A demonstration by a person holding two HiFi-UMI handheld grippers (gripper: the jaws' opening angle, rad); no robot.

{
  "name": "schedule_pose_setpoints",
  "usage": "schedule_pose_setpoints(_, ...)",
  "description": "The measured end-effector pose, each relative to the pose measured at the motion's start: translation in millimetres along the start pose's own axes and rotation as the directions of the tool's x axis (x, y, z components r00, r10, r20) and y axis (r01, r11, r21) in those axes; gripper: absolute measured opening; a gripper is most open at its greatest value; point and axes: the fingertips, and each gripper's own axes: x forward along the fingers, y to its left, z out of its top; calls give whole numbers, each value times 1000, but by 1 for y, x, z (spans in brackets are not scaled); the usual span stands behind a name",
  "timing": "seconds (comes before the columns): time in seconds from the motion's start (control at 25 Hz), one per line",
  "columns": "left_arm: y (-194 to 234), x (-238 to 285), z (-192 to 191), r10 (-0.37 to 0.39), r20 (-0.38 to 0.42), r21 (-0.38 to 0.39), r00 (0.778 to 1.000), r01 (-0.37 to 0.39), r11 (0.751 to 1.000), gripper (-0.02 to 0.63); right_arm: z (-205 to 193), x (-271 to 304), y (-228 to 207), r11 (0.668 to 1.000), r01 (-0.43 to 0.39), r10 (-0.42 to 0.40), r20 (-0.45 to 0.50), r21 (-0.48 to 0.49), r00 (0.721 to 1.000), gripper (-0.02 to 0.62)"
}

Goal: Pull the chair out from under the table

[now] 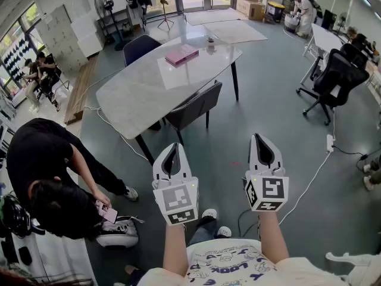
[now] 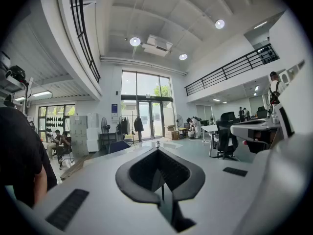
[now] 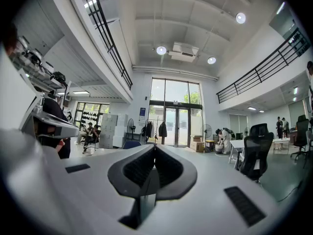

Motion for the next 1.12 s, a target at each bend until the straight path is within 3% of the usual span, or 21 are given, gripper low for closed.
schedule_pose_setpoints(0.76, 11, 16, -3, 25, -11, -19, 1000, -26, 999, 18, -8, 16, -5, 1000, -5, 6, -23, 4, 1000, 8)
schedule_pose_setpoints(0.92, 20, 38, -8, -4, -17, -33, 1000, 3, 999, 23, -14, 37, -4, 1000, -10, 10, -37, -1, 999, 60)
schedule_pose_setpoints(0.96, 20, 43, -9, -15, -19, -37, 1000, 15, 999, 42, -16, 42, -3, 1000, -18, 18, -40, -1, 999, 80)
schedule_pose_setpoints(1.04, 19, 55, -11, -45, -19, -55, 999, 44, 998, 145, -19, 53, 0, 999, -38, 39, -46, 5, 998, 134)
schedule_pose_setpoints(1.12, 19, 66, -12, -64, -19, -56, 998, 63, 996, 175, -22, 63, 4, 999, -53, 54, -52, 12, 997, 174)
